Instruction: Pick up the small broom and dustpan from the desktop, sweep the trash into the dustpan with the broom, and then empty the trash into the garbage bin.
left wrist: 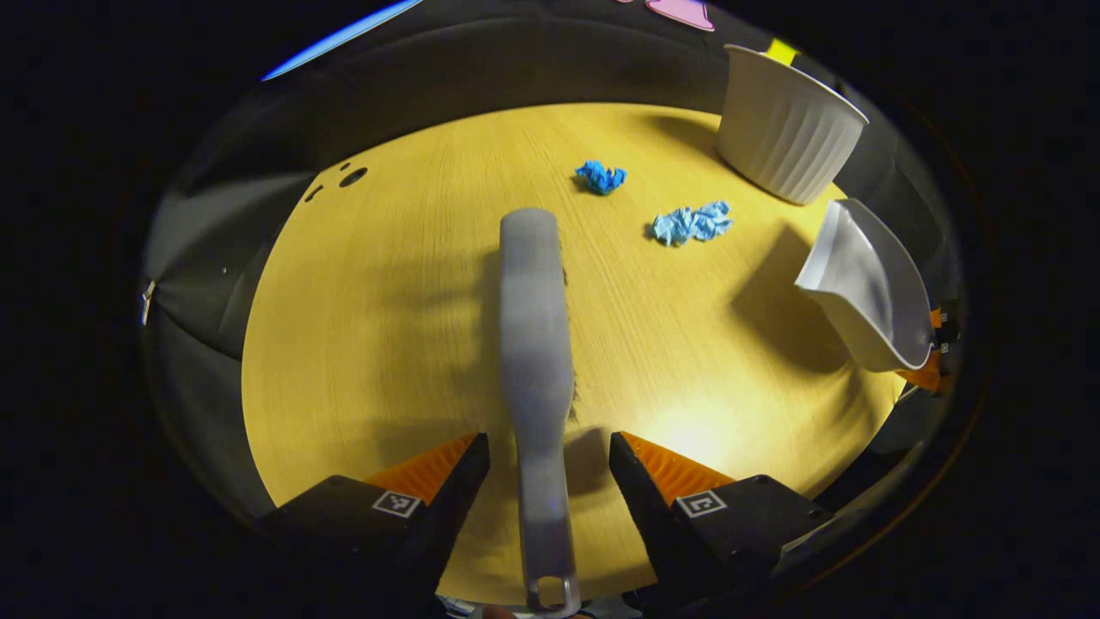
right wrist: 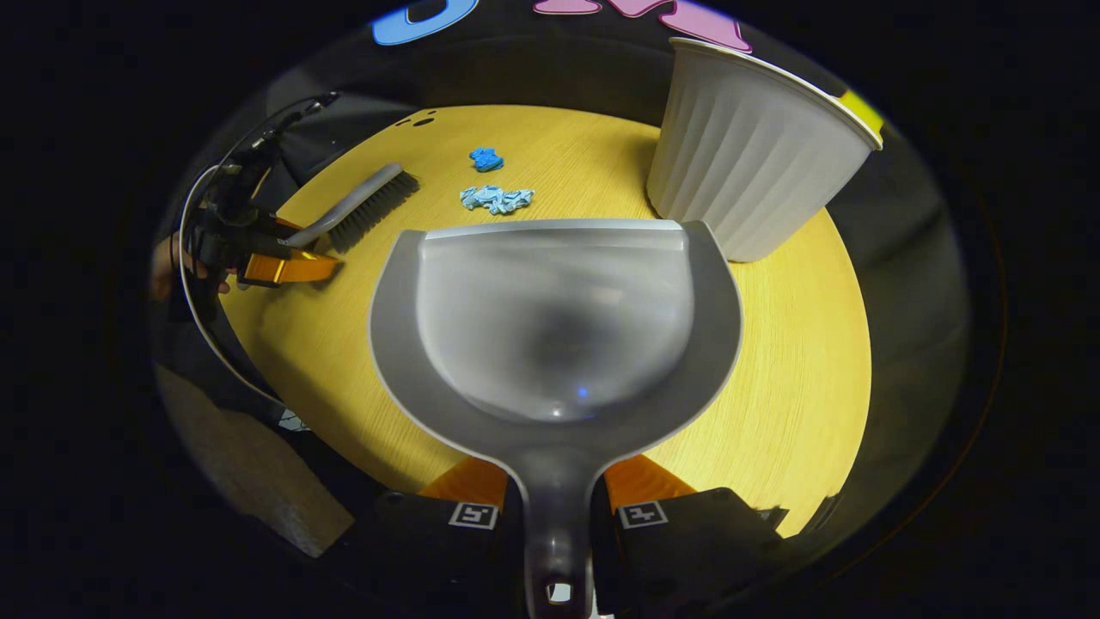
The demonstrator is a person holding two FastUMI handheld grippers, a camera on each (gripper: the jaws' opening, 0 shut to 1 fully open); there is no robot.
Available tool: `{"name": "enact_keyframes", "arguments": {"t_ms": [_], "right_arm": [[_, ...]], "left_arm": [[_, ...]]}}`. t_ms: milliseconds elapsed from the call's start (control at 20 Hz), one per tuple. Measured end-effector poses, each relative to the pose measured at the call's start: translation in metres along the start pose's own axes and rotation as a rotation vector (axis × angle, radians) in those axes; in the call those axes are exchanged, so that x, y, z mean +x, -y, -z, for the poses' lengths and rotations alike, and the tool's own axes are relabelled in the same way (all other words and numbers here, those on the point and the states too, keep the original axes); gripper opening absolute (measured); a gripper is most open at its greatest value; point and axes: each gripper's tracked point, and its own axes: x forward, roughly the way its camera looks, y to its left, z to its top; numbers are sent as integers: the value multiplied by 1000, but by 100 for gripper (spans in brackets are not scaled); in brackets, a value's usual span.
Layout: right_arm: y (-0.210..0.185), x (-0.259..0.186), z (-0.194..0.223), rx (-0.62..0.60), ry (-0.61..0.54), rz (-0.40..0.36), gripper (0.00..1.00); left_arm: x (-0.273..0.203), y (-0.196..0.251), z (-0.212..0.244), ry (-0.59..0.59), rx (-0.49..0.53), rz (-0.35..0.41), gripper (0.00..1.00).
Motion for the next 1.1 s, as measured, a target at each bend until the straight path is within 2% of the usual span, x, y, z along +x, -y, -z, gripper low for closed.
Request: {"name": "enact_keyframes", "arguments": {"t_ms": [300, 400, 450, 550, 700, 900, 1100], "right_arm": [[-11, -2, 3, -42, -28, -31, 36], [-14, -2, 1, -69, -36, -35, 36], [-14, -3, 1, -82, -42, -33, 36], [-16, -8, -2, -92, -59, -34, 36], [-17, -12, 0, -97, -120, -43, 36], [-18, -15, -5, -111, -179, -44, 36], [-21, -8, -6, -105, -219, -46, 36]], "left_arm": [[7, 1, -7, 4, -61, 13, 78], [8, -2, -11, 9, -63, 5, 64], [10, -2, -11, 11, -49, 9, 46], [9, -4, -12, 6, -3, 18, 32], [7, -20, -31, 50, 50, -44, 27], [1, -37, -69, 114, 27, -58, 27], [4, -52, -114, 164, 79, -80, 27]]}}
